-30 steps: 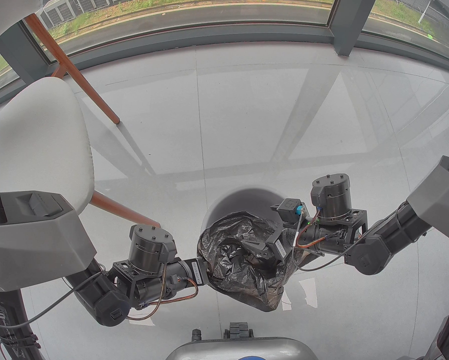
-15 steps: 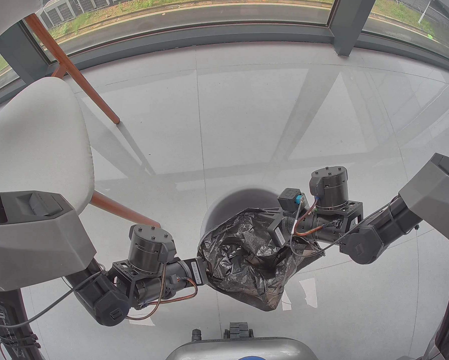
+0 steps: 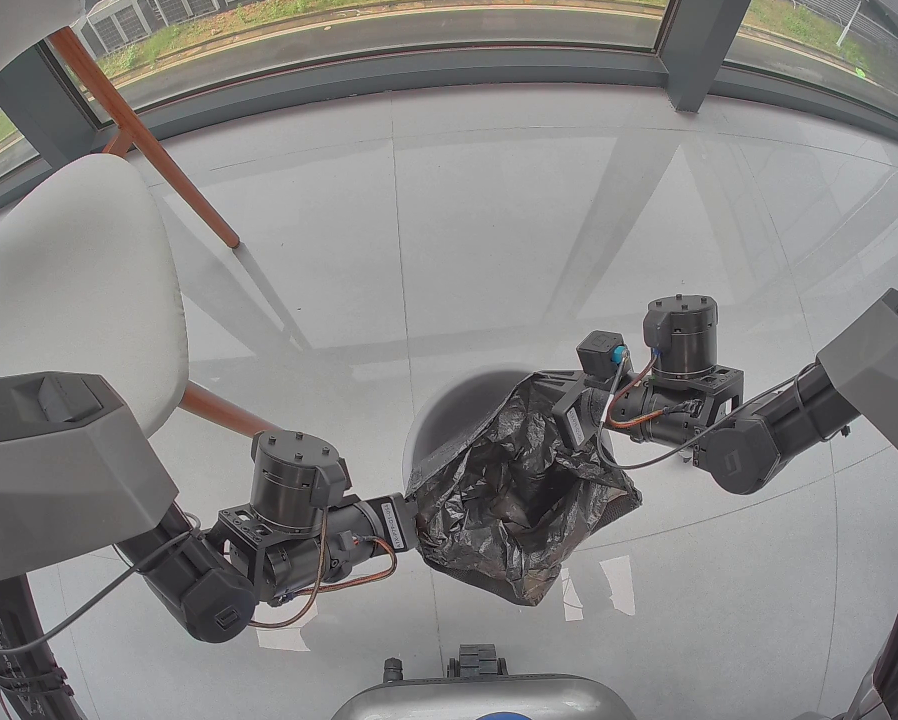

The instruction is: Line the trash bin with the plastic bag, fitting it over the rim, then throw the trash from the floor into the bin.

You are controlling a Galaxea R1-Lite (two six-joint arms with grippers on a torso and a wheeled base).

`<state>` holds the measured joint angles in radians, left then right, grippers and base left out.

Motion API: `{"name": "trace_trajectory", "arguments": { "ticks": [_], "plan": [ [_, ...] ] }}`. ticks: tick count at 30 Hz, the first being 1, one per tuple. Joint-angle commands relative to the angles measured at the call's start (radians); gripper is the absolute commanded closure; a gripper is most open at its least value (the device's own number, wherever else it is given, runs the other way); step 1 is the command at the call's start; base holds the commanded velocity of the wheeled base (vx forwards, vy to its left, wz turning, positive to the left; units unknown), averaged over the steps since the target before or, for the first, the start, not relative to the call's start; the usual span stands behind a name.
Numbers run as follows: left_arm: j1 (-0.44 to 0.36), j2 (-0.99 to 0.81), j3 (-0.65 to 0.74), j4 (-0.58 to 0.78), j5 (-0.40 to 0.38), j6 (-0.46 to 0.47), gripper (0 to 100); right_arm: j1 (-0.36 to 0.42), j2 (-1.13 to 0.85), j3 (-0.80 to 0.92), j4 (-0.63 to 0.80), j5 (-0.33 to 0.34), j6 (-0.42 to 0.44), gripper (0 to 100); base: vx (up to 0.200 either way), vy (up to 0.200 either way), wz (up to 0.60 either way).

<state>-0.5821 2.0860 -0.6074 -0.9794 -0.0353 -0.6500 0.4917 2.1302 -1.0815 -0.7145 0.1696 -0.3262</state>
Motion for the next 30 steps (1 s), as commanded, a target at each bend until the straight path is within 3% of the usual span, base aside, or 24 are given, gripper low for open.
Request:
{"name": "trace_trajectory", "arguments": {
  "ticks": [1, 30],
  "plan": [
    [0.001, -0.01, -0.015, 0.001, 0.0, 0.0, 100, -0.001, -0.007, -0.023, -0.002, 0.001, 0.001, 100, 0.0, 0.0, 0.0],
    [0.084, -0.024, -0.097, 0.001, 0.014, 0.001, 100, -0.035, 0.06, -0.179, -0.002, 0.044, 0.006, 100, 0.0, 0.0, 0.0]
  ]
}}
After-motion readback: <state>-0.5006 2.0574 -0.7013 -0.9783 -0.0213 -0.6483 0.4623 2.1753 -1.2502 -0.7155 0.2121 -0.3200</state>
